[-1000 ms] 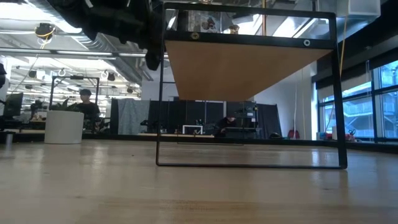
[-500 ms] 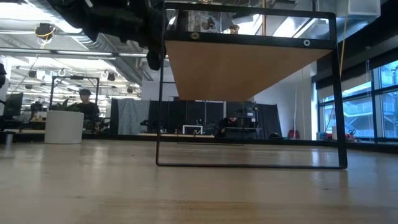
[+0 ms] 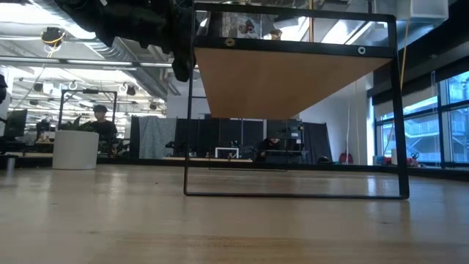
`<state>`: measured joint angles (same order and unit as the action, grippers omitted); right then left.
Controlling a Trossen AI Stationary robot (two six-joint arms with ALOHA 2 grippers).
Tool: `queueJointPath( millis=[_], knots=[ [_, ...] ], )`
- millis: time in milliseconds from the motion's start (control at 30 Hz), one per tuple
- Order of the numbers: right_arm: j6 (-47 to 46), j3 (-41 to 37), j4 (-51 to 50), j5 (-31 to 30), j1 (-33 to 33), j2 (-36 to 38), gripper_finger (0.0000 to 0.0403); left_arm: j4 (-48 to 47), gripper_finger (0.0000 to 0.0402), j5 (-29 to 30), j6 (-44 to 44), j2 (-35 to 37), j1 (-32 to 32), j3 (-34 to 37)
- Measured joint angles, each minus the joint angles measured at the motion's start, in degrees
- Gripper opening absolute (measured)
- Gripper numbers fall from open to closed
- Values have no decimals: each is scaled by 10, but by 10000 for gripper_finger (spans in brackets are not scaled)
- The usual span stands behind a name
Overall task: Pick & Place candle stick holders
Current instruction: Put the brown scented candle on the shelf, then adjust the shelf
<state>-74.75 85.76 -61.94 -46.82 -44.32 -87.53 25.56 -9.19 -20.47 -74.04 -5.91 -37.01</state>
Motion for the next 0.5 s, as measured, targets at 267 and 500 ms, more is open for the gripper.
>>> queueJointPath(
  millis=[267,500],
  knots=[
    [2,0,0,-1,0,0,130,0,1,-17,-4,0,0,0],
    [2,0,-5,18,0,0,130,-10,1,103,-14,13,0,-1]
  ],
)
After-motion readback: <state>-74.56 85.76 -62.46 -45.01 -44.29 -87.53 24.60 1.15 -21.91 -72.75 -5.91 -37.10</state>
